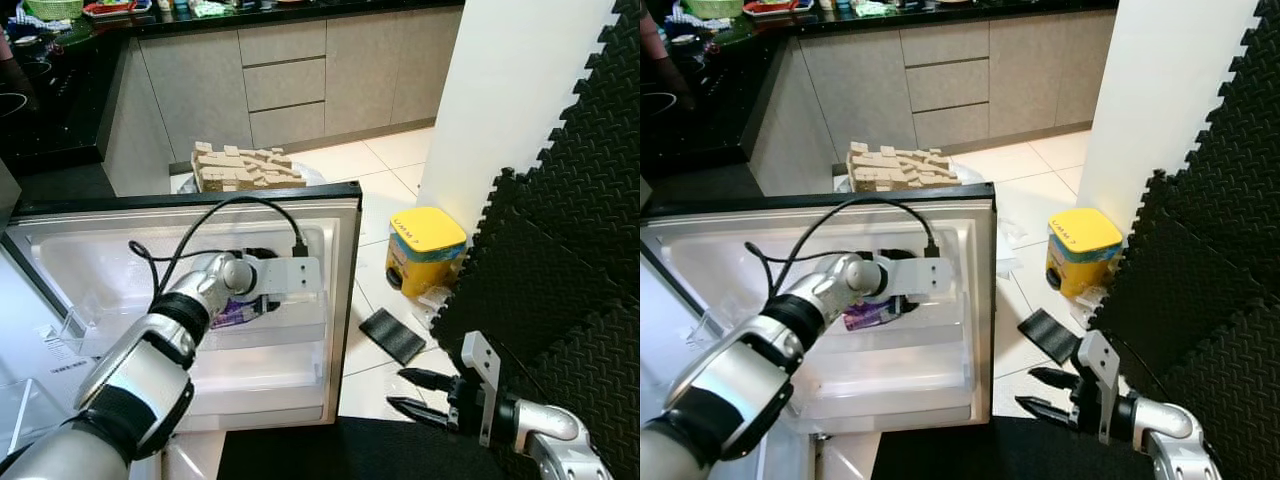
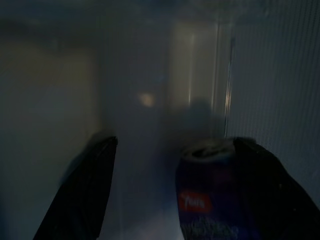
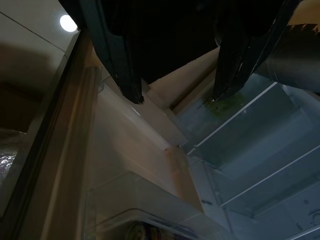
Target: Restocking fridge
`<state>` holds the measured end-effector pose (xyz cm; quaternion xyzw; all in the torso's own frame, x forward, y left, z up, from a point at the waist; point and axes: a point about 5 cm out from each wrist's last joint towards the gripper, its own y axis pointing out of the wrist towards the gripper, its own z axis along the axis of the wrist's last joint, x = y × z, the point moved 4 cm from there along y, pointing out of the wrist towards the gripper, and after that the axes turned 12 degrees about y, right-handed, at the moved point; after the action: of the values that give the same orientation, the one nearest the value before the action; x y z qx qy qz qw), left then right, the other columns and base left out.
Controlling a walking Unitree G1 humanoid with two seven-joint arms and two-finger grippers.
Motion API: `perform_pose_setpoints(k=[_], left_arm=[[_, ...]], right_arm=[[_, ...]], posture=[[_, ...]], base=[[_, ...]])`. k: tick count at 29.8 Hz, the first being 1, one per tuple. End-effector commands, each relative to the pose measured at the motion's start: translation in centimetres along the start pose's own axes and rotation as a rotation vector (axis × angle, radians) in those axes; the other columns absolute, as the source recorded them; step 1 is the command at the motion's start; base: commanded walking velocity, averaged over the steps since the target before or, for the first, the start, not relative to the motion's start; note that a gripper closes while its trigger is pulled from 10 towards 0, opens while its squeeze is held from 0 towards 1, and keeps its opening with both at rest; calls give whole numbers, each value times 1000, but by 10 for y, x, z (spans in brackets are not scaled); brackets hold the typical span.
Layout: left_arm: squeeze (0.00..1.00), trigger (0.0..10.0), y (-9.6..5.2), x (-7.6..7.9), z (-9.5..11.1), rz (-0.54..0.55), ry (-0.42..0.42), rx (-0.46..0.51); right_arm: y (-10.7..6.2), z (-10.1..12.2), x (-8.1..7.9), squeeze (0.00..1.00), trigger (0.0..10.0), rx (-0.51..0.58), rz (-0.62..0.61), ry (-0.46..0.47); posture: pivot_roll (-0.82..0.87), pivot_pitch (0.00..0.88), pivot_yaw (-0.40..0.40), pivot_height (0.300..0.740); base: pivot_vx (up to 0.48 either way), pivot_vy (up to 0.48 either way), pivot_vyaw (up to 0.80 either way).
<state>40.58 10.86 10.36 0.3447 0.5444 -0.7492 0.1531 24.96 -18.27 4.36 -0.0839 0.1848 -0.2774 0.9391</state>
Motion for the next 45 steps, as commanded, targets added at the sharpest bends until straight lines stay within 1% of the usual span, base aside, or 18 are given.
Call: perform_pose_setpoints(k=[1, 3, 5, 8, 9, 12, 18, 23, 24, 27, 30, 33, 36, 41, 43, 45], left_arm=[[0, 10000, -8, -7, -13, -7, 42, -61], [0, 10000, -13, -10, -22, -16, 73, -115], [0, 10000, -14, -11, -25, -24, 82, -132], [0, 10000, -15, -11, -28, -32, 87, -142], [0, 10000, -17, -9, -32, -55, 91, -157], [0, 10000, -19, -7, -36, -76, 94, -176], [0, 10000, -19, -3, -39, -100, 72, -183], [0, 10000, -13, 14, -36, -165, -9, -163], [0, 10000, -13, 14, -36, -165, -9, -163], [0, 10000, -7, 24, -30, -203, -53, -136], [0, 10000, -2, 33, -26, -233, -68, -141], [0, 10000, -1, 34, -26, -236, -68, -143], [0, 10000, 2, 40, -23, -257, -89, -144], [0, 10000, 8, 47, -20, -257, -126, -155], [0, 10000, 8, 47, -20, -257, -126, -155], [0, 10000, 9, 51, -20, -265, -130, -161]], right_arm=[[0, -2, 1, 0, 10000, -8, -2, 2], [0, -1, 2, 0, 10000, -7, -7, 0], [0, -1, 2, 0, 10000, -7, -8, 0], [1, -1, 2, 0, 10000, -7, -10, -2], [1, -1, 3, 0, 10000, -4, -16, -4], [1, -1, 4, 0, 10000, -4, -22, -4], [1, -1, 5, 0, 10000, -6, -28, -6], [1, -2, 5, 0, 10000, -6, -33, -9], [1, -2, 5, 0, 10000, -6, -33, -9], [1, -2, 6, 0, 10000, -8, -40, -12], [1, -2, 7, 0, 10000, -8, -47, -16], [1, -2, 7, 0, 10000, -7, -48, -17], [1, -2, 8, 0, 10000, -8, -52, -17], [1, -2, 9, 0, 10000, -7, -61, -22], [1, -2, 9, 0, 10000, -7, -61, -22], [1, -2, 9, 0, 10000, -7, -65, -23]], posture=[[-86, 3, 49, 740], [-85, 1, 49, 740], [-85, 1, 49, 740], [-86, 3, 52, 740], [-87, 5, 54, 740], [-87, 5, 53, 740], [-86, 7, 52, 740], [-86, 7, 52, 740], [-86, 7, 52, 740], [-88, 9, 52, 740], [-90, 10, 54, 740], [-90, 10, 54, 740], [-89, 9, 55, 740], [-91, 11, 57, 740], [-91, 11, 57, 740], [-91, 11, 57, 740]], base=[[0, 0, 0], [0, 0, 0], [0, 0, 0], [0, 0, 0], [0, 0, 0], [0, 0, 0], [0, 0, 0], [0, 0, 0], [0, 0, 0], [0, 0, 0], [0, 0, 0], [0, 0, 0], [0, 0, 0], [0, 0, 0], [0, 0, 0], [0, 0, 0]])
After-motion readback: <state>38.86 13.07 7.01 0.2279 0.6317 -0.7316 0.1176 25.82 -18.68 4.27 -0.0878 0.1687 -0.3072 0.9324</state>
